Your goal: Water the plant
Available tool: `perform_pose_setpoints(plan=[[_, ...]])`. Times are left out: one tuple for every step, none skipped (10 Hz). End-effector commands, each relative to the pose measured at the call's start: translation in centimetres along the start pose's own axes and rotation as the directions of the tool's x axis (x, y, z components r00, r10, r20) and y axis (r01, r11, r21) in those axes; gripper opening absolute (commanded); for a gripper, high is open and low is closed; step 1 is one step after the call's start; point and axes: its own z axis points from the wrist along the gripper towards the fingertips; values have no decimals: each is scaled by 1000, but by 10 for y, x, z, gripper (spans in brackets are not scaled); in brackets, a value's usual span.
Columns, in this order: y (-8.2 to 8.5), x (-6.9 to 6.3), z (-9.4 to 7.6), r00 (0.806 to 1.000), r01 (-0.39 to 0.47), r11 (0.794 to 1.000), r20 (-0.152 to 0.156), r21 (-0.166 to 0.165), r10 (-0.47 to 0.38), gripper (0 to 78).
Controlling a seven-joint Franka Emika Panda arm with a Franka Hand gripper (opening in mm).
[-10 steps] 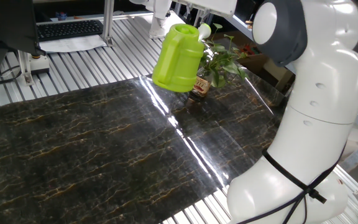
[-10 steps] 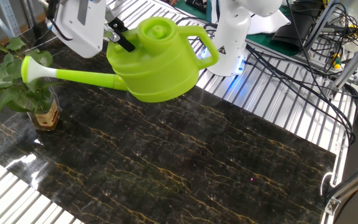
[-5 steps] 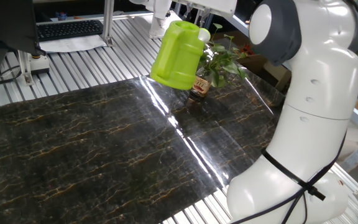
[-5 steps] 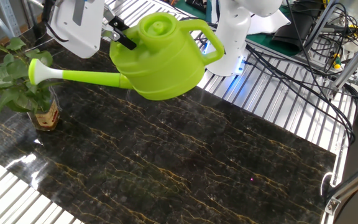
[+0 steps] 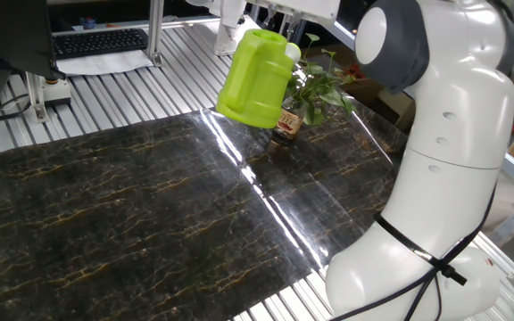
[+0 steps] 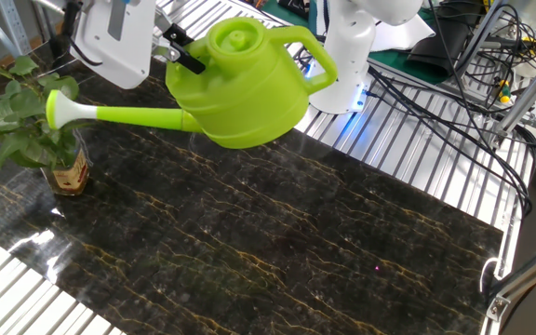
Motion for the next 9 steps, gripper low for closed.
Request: perform_pose_setpoints(plan=[[0, 2, -2, 1000, -3, 1000, -19, 4, 3, 22], [0, 2, -2, 1000, -5, 1000, -20, 4, 5, 22], [-1, 1, -2, 1000, -6, 1000, -22, 4, 6, 22], [-1, 1, -2, 1000, -6, 1000, -21, 4, 6, 22], [-1, 1, -2, 1000, -8, 1000, -21, 4, 8, 22], [-1, 1, -2, 1000, -8, 1000, -18, 4, 8, 22], [-1, 1, -2, 1000, -5, 1000, -11, 4, 5, 22], [-1, 1, -3, 1000, -5, 1000, -7, 5, 5, 22], [-1, 1, -4, 1000, -5, 1000, -7, 5, 5, 22]])
